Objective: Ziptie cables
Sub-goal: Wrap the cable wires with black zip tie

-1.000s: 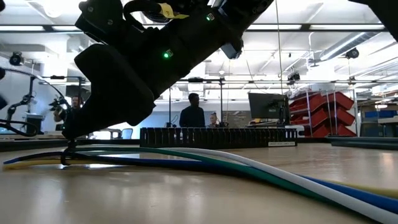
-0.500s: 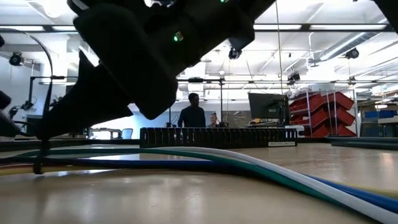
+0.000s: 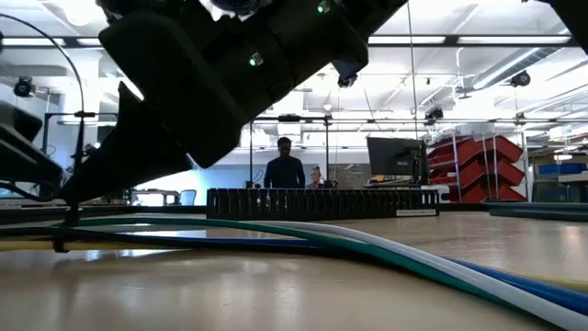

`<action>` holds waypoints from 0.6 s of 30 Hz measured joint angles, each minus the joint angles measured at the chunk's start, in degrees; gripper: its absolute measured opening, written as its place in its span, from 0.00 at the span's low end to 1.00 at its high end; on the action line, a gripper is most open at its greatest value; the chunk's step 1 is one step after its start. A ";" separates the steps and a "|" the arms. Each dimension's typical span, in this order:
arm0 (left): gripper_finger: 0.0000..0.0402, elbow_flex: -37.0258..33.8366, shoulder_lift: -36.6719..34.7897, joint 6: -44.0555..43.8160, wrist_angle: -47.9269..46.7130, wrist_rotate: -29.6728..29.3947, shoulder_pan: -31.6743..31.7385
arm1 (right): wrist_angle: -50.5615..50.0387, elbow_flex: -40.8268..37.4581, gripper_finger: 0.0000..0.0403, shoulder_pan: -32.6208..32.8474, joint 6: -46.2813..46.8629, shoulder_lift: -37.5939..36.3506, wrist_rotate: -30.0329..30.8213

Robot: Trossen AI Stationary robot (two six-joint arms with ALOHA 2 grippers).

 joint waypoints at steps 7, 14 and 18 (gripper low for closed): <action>0.37 0.96 5.12 -1.35 5.45 1.11 0.39 | -0.02 1.13 0.00 -0.59 3.28 0.00 0.06; 0.33 3.34 10.24 -1.28 6.53 -4.54 0.71 | -0.44 1.44 0.00 -0.61 3.30 0.00 -0.39; 0.29 4.78 10.81 -1.01 6.76 -4.79 0.74 | -0.76 1.44 0.00 -0.61 4.00 0.00 -0.40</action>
